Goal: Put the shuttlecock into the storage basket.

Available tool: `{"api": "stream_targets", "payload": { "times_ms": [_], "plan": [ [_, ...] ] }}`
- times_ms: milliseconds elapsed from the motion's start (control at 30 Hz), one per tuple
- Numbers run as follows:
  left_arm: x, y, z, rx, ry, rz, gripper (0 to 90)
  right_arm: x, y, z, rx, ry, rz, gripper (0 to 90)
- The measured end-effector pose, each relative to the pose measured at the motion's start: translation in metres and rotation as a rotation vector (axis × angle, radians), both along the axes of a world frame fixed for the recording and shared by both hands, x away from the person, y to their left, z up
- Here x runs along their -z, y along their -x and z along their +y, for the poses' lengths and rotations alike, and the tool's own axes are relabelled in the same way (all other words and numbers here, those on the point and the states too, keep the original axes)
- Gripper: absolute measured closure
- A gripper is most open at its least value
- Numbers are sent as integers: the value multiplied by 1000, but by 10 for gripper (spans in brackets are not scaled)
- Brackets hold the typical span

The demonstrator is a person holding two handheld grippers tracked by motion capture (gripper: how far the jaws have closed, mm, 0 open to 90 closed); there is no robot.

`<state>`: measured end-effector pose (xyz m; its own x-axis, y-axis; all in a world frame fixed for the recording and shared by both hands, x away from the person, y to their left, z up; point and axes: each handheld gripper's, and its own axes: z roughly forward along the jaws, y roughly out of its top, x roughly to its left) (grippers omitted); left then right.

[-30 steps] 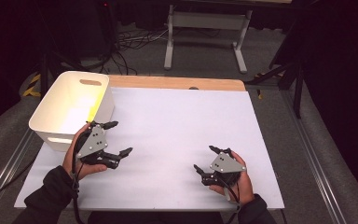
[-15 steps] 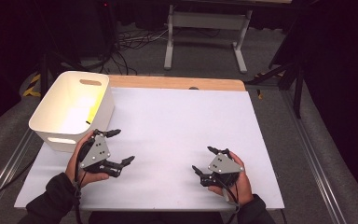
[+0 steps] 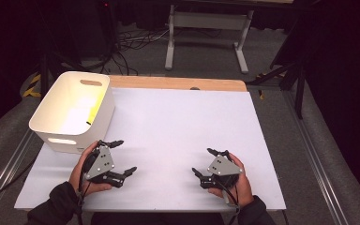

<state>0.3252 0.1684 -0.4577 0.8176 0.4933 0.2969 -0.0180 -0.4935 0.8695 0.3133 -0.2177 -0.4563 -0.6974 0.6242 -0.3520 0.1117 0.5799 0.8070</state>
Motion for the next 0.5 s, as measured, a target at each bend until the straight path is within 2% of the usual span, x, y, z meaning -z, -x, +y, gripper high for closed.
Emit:
{"api": "stream_targets", "payload": {
  "times_ms": [167,333,500],
  "plan": [
    [8,4,8,2,25,18,67,1,0,1,-2,8,2,190],
    [17,7,17,-23,20,35,57,2,1,1,-6,11,3,183],
    [23,10,27,-43,38,51,52,4,2,1,-4,13,2,161]
  ]
}}
